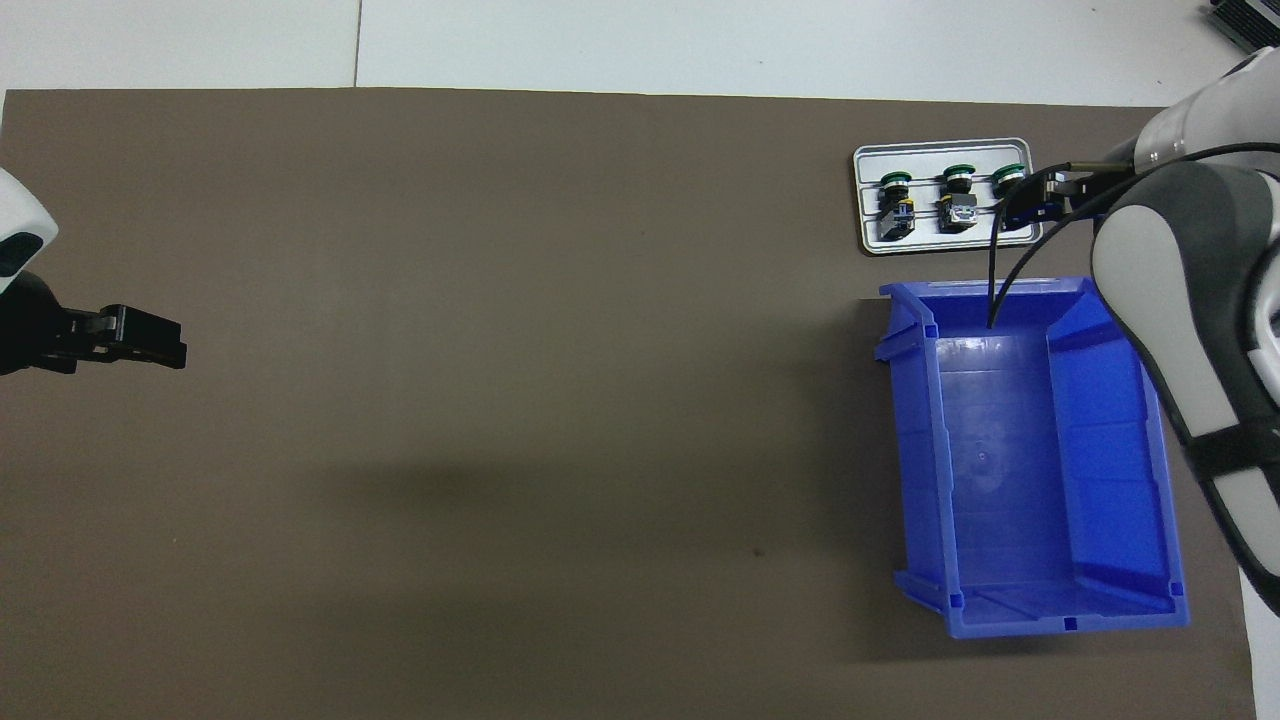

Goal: Place and press button with both arms
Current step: 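Reach the right gripper to the metal tray and grasp a green-topped button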

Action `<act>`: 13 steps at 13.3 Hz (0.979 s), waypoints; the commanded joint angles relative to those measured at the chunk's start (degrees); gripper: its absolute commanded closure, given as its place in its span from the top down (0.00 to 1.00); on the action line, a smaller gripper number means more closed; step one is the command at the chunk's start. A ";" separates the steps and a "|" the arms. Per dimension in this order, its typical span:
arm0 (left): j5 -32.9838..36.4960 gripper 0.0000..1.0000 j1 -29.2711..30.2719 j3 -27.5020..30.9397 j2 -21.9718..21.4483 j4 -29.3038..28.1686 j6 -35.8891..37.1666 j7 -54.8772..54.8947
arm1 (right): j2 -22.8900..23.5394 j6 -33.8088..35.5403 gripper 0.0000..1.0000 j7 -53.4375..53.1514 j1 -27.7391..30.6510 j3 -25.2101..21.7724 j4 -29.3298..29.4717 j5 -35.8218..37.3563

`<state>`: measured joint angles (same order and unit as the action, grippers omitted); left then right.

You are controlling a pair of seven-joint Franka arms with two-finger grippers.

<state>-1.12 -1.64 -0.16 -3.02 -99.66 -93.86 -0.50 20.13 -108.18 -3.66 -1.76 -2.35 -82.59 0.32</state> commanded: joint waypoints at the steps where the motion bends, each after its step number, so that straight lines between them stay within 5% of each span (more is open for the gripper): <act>1: 0.86 1.00 0.67 -0.54 -1.91 -2.20 -0.98 -0.47 | 9.55 -1.05 0.91 2.77 0.88 0.68 10.23 -0.41; 4: 0.86 1.00 0.76 -0.54 -1.91 -2.20 -0.98 -0.47 | 17.73 -2.64 0.91 3.22 1.32 0.68 17.19 -0.41; 7: 0.86 1.00 0.67 -0.54 -1.91 -2.20 -0.98 -0.47 | 22.48 -8.69 0.91 4.01 1.41 1.20 17.47 -0.32; 13: 0.86 1.00 0.76 -0.54 -1.91 -2.20 -0.98 -0.47 | 26.45 -12.66 0.91 4.88 1.59 1.21 17.29 0.20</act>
<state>-1.12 -1.64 -0.16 -3.02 -99.66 -93.86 -0.50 45.42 -120.66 -0.91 -1.11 -1.96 -67.36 0.32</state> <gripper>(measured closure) 0.000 0.088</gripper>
